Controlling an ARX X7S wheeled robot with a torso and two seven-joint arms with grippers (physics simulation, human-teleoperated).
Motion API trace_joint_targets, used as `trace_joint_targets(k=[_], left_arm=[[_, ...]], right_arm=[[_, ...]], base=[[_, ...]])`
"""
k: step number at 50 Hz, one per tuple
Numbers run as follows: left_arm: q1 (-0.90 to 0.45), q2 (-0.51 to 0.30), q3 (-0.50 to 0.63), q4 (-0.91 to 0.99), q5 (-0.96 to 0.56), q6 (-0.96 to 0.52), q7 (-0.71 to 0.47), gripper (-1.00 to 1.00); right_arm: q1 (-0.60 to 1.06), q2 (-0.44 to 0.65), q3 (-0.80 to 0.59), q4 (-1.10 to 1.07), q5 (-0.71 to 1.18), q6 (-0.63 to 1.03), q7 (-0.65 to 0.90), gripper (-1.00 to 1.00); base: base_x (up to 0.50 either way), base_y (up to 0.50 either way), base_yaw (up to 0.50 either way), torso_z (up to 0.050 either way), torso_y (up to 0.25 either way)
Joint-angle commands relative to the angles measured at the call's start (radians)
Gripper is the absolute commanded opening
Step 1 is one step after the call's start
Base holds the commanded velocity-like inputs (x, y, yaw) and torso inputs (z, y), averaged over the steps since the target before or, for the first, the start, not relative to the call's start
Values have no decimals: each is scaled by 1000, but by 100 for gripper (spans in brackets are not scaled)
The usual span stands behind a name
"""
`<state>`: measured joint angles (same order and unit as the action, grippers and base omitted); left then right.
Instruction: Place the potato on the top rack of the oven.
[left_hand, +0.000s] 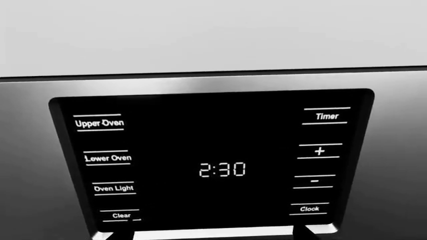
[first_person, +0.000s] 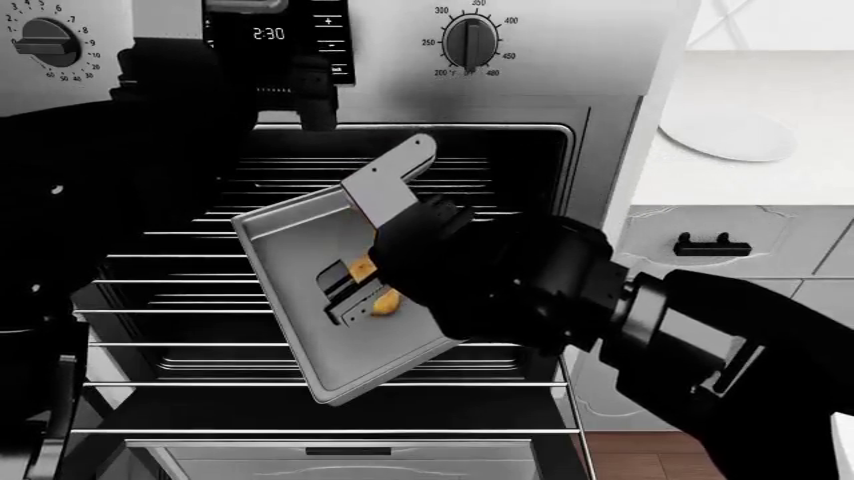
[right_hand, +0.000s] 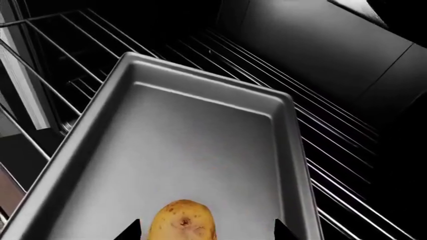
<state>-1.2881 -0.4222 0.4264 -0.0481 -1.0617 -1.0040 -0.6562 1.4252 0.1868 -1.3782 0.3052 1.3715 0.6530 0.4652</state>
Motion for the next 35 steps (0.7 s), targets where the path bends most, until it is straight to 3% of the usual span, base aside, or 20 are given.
trace_joint_targets(k=[1,18,35], left_arm=[[1,-1,3,1,-1,2,0,100],[4,4,9,-7,1,11,3,100],[-7,9,0,20,-26,-1,-10,100]], right_arm=[[5,10,7,-20,2,4,8,100],[29,86,51,-175,49,19,109,100],[93,205,142,-483,163,46,330,100]], base=[[0,0,0,0,0],[0,0,0,0,0],[0,0,0,0,0]])
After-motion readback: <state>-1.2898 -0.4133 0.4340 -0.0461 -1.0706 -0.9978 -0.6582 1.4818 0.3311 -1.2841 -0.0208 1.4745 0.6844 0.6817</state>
